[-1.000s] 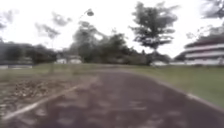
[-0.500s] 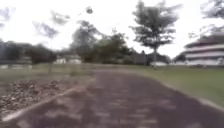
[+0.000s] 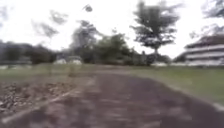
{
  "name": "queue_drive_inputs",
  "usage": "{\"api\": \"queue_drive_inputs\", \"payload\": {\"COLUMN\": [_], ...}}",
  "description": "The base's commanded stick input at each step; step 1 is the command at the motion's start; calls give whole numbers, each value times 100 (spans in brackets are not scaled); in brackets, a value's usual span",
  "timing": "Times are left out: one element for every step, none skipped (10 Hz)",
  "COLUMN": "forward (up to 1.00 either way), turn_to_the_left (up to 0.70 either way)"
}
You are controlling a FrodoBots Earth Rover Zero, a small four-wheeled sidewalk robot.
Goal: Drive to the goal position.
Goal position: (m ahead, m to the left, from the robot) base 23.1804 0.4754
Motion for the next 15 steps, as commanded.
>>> {"api": "queue_drive_inputs", "payload": {"forward": [70, 70, 70, 70, 70, 70, 70, 70, 70, 70, 70, 70, 70, 70, 70], "turn_to_the_left": [0, 0, 0, 0, 0, 0, 0, 0, 0, 0, 0, 0, 0, 0, 0]}}
